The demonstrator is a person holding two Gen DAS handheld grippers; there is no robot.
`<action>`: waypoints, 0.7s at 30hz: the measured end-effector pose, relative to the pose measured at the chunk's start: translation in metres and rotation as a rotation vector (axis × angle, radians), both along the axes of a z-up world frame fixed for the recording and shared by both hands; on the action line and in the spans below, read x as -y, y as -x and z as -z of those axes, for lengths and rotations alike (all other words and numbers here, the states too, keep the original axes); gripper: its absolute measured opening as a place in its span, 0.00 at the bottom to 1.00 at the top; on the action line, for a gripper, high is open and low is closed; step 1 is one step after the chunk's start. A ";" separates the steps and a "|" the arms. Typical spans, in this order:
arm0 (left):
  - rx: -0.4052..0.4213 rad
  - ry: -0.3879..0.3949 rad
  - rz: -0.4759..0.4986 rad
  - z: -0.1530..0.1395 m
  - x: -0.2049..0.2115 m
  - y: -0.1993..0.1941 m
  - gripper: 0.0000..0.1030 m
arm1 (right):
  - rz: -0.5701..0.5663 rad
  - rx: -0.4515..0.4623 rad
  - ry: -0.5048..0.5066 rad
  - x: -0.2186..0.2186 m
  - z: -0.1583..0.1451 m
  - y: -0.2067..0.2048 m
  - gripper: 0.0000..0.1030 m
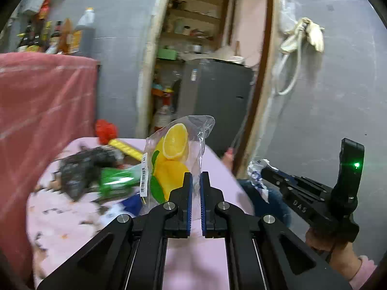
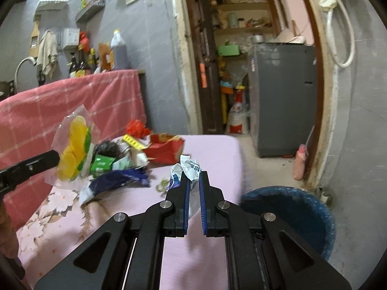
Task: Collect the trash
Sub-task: 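Carry both items over the blue bin and open both grippers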
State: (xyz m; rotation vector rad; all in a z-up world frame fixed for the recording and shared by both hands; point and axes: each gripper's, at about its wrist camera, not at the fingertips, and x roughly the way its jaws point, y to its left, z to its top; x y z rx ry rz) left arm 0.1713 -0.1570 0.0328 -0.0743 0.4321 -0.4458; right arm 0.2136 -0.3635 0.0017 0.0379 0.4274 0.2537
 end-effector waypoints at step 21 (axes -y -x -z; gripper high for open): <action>-0.183 0.030 0.245 0.038 0.168 -0.099 0.04 | 0.358 -0.025 -0.020 0.135 0.025 0.000 0.07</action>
